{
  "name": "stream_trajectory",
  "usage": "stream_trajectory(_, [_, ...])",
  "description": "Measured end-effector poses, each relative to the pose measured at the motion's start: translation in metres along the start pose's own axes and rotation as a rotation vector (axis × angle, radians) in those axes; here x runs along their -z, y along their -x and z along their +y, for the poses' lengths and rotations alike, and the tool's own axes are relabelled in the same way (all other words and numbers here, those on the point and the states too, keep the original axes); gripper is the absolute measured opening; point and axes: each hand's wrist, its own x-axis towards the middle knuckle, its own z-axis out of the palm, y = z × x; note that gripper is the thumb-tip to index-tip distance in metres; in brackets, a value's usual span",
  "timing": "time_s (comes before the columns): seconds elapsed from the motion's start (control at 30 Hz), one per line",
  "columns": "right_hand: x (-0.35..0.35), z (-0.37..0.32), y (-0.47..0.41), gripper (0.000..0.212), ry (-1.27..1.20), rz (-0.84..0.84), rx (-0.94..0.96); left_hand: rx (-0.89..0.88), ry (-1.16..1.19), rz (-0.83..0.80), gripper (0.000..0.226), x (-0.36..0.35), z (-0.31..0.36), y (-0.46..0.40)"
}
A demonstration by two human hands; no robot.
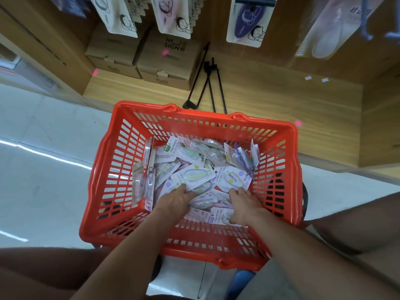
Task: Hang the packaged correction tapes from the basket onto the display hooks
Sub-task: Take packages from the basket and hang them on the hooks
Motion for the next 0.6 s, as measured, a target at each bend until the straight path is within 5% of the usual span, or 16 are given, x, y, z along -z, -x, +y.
stream_trajectory(0.27, [0.001,0.003,0.000,0.091,-0.092,-0.056,0.028,-0.074,0.005,-0.015,0.066,0.006,-0.003,0.013])
stream_trajectory(0.47, [-0.004,0.005,0.002,0.053,-0.095,-0.114,0.058,-0.132,0.101,0.041,0.062,0.007,-0.009,0.019])
stream_trajectory(0.6, [0.006,0.009,0.003,0.048,-0.072,-0.152,0.078,-0.102,0.166,0.049,0.054,0.008,-0.016,0.018])
